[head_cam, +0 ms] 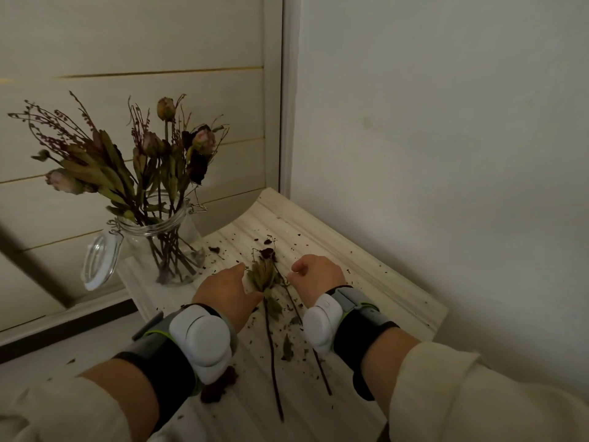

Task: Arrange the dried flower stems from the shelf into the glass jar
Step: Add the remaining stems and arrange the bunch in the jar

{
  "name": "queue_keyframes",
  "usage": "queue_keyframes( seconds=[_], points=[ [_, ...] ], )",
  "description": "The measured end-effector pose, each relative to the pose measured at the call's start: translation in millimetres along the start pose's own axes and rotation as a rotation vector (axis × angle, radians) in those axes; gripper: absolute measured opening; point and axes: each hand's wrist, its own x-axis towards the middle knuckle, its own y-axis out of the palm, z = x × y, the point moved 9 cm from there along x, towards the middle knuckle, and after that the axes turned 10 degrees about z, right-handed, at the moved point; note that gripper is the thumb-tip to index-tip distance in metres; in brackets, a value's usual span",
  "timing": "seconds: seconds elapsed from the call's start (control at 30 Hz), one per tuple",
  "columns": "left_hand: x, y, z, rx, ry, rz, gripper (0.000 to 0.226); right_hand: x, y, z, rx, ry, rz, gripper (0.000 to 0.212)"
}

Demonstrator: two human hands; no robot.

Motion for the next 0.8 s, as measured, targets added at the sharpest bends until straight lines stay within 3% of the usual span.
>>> queue_keyframes(
  seconds=[0.17, 0.43, 0.6, 0.8],
  points=[
    [-1, 2, -4, -0.025, 0.03, -0.008, 0.053, 9, 16, -6, -0.004, 0.017, 0.022, 0.036],
    [7, 10, 6, -0.061, 0.024, 0.009, 0.052, 19, 33, -10, 0.005, 0.043, 0.057, 0.043],
    [16, 23, 19, -0.036, 0.007, 0.041, 0.068, 24, 43, -13, -0.025, 0.068, 0.071, 0.045],
    [22, 27, 29, -0.032, -0.009, 0.05, 0.07, 29, 47, -17, -0.034, 0.112, 0.068, 0.041]
  ],
)
